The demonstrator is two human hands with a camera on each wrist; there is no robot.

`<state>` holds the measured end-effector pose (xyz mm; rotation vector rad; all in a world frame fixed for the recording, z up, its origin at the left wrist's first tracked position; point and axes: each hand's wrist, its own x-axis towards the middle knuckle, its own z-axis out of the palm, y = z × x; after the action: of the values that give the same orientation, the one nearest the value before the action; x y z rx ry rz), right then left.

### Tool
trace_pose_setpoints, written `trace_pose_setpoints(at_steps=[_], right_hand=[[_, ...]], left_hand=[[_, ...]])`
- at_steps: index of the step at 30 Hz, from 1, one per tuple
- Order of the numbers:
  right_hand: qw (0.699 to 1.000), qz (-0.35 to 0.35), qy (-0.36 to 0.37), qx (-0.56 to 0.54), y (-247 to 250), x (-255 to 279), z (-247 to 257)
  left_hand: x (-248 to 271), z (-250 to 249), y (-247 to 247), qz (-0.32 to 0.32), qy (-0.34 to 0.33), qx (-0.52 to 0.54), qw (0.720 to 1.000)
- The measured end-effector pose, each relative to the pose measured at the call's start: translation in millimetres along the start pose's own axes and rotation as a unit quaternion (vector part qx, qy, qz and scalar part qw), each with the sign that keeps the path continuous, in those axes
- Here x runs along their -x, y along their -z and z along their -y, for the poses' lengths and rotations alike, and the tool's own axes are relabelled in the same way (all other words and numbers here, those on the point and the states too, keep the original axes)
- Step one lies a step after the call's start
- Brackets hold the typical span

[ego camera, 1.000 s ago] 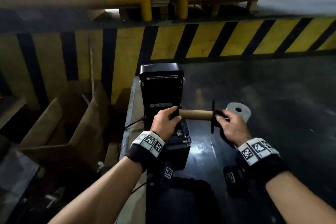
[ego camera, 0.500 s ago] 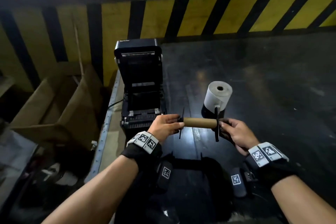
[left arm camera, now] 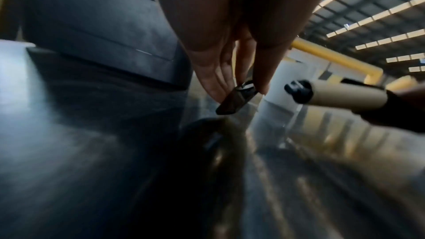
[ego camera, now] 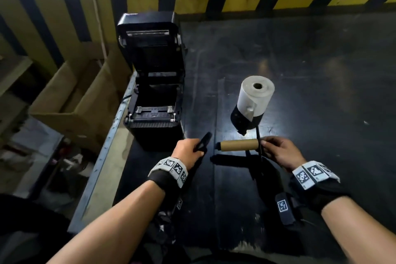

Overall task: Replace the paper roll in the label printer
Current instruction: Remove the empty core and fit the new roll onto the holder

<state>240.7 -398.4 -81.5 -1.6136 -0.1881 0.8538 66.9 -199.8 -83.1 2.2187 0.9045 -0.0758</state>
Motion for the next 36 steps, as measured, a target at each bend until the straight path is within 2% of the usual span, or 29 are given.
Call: trace_pose_setpoints(at_steps=[2,4,7,10,14,18,22,26,30,33,36], right_hand=[[1.000,0.012,-0.001,0.020,-2.5,-4.6,-2.5],[0.999,0.018,-0.002,0.033,-4.2,-7.3,-4.8],[0.999,0.033,0.009,0.024,-5.4,-7.7,0.6],[0.999,0.045,0.020,0.009,-2.8,-7.6,11.3],[0.997,0.061,0.038,-0.003,-1.4,-12.1,27.0],[0.996,0.076,0.054,-0.012,0.7,-18.0,40.9],[0.995,0.050,0.081,0.033,17.1,-21.0,52.2],[0.996,0.000,0.087,0.032,53.2,-23.9,58.7],[0.998,-0.034,0.035,0.033,82.2,-30.7,48.2],[0.986,0.005,0.012,0.164,79.4,-27.0,35.3],[0.941,0.018,0.041,0.335,70.9,-30.2,18.5]], left_hand=[[-1.1,4.3,-6.8,0.012,-0.005,-0.070,0.997],[-1.2,8.0,-11.3,0.003,-0.005,-0.094,0.996],[0.3,7.3,-11.0,-0.017,0.006,-0.083,0.996],[1.5,-7.1,1.8,-0.029,-0.024,-0.041,0.998],[1.6,-40.2,21.0,0.004,-0.073,0.049,0.996],[-2.9,-63.7,25.6,-0.024,-0.108,0.046,0.993],[-8.3,-61.0,26.4,-0.059,-0.123,0.043,0.990],[-13.2,-37.0,30.3,-0.061,-0.087,0.083,0.991],[-16.5,-19.7,30.0,-0.077,-0.039,0.131,0.988],[-14.4,-24.4,16.3,-0.075,-0.035,0.105,0.991],[-5.8,-33.0,-6.4,-0.029,-0.044,0.034,0.998]])
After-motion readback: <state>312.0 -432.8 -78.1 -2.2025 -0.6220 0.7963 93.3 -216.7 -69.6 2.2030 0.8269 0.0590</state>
